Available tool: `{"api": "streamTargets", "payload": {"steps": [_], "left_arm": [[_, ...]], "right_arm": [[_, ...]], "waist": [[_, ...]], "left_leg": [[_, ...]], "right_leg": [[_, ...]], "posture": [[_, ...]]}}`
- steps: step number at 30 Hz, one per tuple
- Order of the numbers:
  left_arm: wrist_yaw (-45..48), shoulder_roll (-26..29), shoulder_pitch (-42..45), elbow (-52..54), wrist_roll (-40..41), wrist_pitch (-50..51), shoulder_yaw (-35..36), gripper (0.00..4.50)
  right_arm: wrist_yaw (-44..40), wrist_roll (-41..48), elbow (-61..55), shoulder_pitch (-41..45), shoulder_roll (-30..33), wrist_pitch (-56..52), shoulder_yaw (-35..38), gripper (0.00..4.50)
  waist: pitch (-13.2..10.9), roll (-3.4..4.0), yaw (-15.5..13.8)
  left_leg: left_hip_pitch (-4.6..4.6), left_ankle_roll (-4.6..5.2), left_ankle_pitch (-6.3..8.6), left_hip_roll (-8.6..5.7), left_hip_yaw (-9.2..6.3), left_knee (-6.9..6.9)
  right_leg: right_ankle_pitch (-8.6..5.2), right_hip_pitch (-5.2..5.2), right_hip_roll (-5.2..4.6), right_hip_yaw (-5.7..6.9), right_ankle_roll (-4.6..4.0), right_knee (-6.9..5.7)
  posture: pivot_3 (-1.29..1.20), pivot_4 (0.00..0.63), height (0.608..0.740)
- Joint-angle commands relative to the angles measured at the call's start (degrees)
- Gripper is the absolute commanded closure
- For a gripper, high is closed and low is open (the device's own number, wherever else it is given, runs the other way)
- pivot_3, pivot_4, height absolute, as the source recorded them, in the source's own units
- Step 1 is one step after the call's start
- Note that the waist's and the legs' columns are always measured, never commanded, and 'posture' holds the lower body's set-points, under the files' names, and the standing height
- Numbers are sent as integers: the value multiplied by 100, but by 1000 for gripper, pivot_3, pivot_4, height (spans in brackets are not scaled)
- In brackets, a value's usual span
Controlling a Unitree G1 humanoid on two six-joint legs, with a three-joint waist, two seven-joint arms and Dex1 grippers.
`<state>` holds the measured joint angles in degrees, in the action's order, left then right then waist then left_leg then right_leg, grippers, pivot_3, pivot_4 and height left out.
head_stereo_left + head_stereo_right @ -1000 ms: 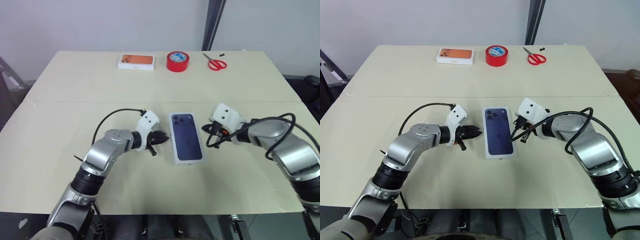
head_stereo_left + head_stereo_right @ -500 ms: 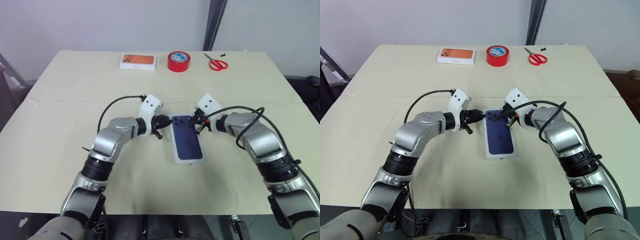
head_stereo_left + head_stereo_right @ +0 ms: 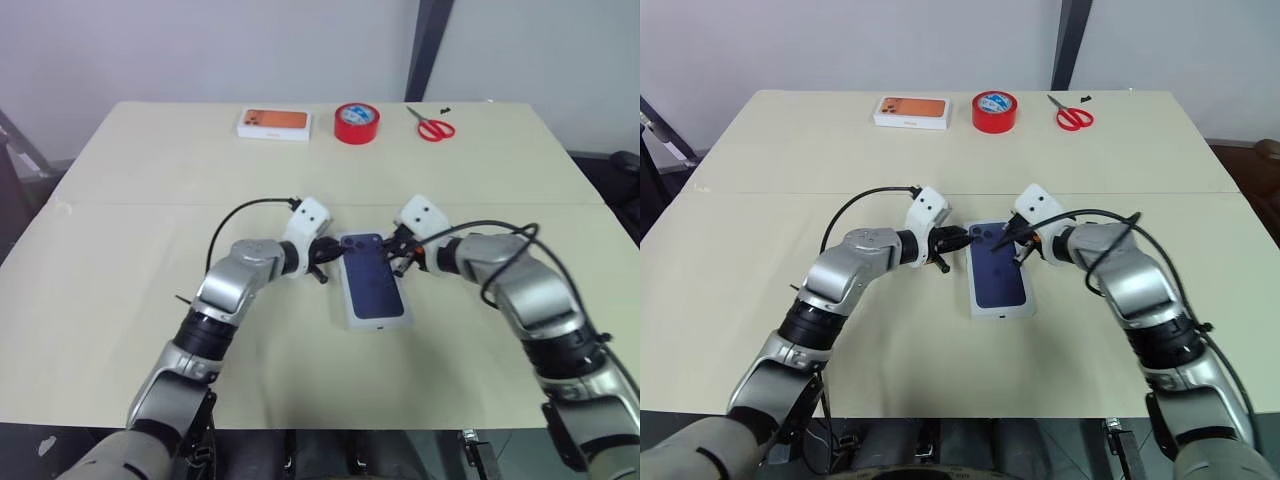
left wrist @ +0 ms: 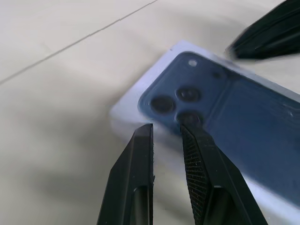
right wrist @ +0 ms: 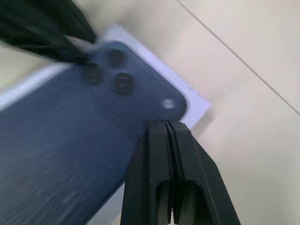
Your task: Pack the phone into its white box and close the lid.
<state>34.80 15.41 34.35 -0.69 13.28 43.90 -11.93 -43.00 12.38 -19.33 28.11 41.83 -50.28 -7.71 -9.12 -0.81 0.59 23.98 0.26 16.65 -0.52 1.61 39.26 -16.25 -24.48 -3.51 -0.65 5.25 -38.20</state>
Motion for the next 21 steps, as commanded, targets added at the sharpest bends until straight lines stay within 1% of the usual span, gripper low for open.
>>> {"api": "streamTargets", "payload": {"steps": [1, 3, 5, 10, 14, 19, 21], "left_arm": [[59, 331, -255, 710, 234, 172, 443, 3518], [132, 562, -498, 1020, 353, 245, 602, 3518], [151, 771, -718, 1261, 423, 295, 750, 3518], [160, 1189, -1197, 1664, 610, 354, 1198, 3518], [95, 1476, -1514, 1742, 696, 269, 1638, 3518], [69, 1769, -1885, 2051, 957, 226, 2398, 3518], [86, 1904, -2117, 2276, 1041, 200, 2639, 3518]], "right_arm": [[-692, 562, -917, -564, 498, 181, 472, 4442], [-828, 596, -1131, -1026, 731, 272, 466, 4442], [-801, 546, -1193, -1339, 818, 363, 438, 4442], [-799, 445, -1108, -1681, 927, 554, 425, 4442], [-779, 403, -948, -1650, 1003, 710, 473, 4442], [-735, 641, -482, -1149, 913, 719, 919, 4442], [-773, 702, -106, -923, 876, 827, 1064, 4442]], "waist": [[0, -1, 9], [0, -1, 5], [0, -1, 9], [0, -1, 9], [0, -1, 3], [-1, -1, 15], [0, -1, 15]], "left_leg": [[-1, 7, 4, 1, -2, -1], [-3, 8, 4, 1, -3, -1], [-7, 8, 4, 2, -2, 0], [-11, 8, 4, 2, -1, -1], [-12, 8, 4, 3, -1, -1], [-12, 8, 4, 3, -1, -1], [-14, 7, 5, 6, -1, -3]], "right_leg": [[0, 0, 0, 0, 0, 0], [0, 2, 0, 0, 0, -1], [0, 6, -1, 0, 0, -1], [0, 6, -1, -3, -1, -2], [0, 8, -1, -3, -1, 0], [0, 8, -2, -3, -1, 1], [-1, 8, -1, -2, -1, 1]], "posture": [[0, 150, 725], [0, 150, 725], [0, 150, 725], [0, 150, 725], [0, 150, 725], [0, 150, 725], [0, 150, 725]]}}
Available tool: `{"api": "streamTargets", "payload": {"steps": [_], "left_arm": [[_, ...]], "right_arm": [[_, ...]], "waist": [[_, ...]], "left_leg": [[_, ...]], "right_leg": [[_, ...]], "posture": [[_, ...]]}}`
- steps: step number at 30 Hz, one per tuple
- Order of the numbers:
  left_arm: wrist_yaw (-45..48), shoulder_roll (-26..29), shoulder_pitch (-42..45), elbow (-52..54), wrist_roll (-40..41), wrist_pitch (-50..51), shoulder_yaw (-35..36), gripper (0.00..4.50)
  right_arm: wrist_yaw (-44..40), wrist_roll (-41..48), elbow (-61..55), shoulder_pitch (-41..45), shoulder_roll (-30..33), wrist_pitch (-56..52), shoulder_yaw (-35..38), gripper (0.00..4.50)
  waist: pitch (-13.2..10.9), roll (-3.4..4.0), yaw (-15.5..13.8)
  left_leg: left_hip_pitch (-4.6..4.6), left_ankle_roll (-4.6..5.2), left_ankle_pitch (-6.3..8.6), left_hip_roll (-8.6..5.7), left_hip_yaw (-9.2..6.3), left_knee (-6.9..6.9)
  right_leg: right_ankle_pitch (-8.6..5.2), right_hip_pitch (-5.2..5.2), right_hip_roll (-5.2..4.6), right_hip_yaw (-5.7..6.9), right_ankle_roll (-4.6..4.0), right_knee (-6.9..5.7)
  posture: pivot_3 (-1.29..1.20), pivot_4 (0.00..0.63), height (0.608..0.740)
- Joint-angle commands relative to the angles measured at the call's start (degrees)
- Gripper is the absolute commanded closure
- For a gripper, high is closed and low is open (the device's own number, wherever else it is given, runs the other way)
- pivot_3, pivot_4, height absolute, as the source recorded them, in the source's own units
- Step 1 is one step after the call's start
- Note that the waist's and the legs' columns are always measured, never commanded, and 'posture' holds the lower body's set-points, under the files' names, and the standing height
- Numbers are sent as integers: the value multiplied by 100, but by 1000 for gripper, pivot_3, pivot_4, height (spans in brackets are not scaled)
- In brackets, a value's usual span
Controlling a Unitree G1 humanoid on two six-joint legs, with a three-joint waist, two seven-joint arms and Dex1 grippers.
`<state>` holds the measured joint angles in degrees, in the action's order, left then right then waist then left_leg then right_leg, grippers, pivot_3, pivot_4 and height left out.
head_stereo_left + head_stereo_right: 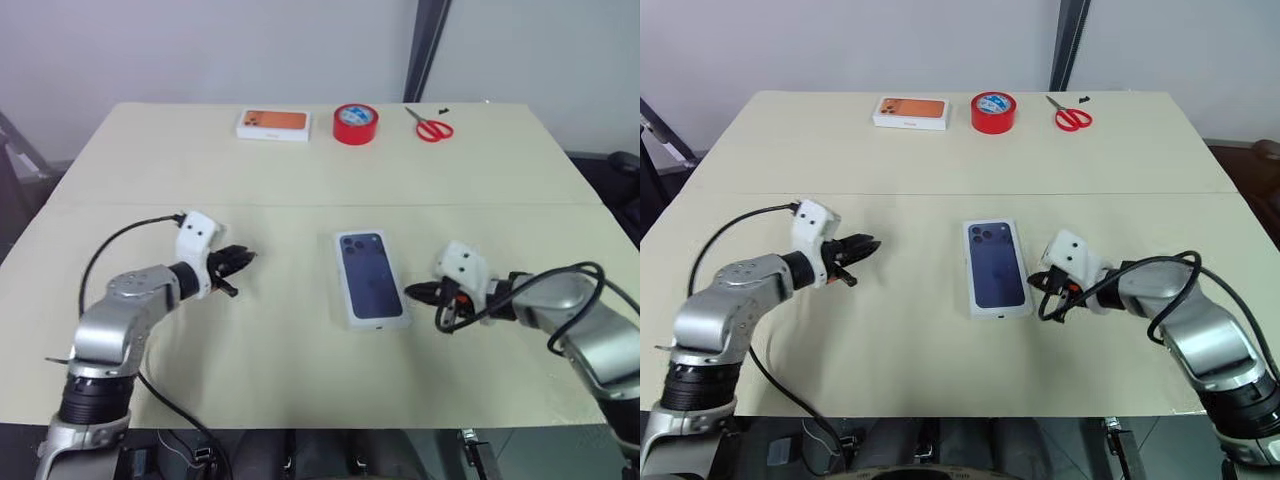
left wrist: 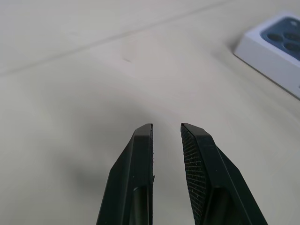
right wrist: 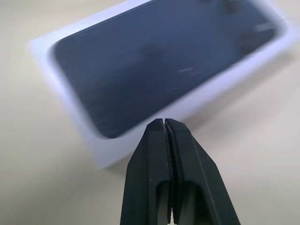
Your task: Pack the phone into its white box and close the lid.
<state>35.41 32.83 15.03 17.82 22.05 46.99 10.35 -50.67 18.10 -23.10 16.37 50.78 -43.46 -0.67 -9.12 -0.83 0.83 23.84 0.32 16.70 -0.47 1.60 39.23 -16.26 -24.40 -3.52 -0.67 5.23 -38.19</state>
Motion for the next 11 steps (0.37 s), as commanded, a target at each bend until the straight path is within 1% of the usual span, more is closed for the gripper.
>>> {"api": "streamTargets", "payload": {"steps": [1, 6, 11], "left_arm": [[62, 231, -355, 529, 229, -127, 581, 3518], [47, 366, -1295, 1084, 469, -190, 1372, 3518], [-124, 271, -1820, 1408, 541, -300, 1663, 3518]], "right_arm": [[-20, 149, 419, 341, -41, 207, 403, 4442], [-251, 317, 1349, 902, -204, 657, 574, 4442], [-592, 433, 2036, 1433, -330, 891, 497, 4442]], "waist": [[0, 1, -7], [0, 1, -7], [0, 1, -18]], "left_leg": [[-1, 0, 0, 0, 0, -1], [-2, -1, 1, 0, 1, -5], [-3, -1, 1, 0, 1, -6]], "right_leg": [[0, 0, 0, 0, 0, 0], [0, 3, -4, 0, -1, 7], [-1, 4, -9, 0, -2, 9]], "posture": [[0, 150, 725], [0, 150, 725], [0, 150, 725]]}}
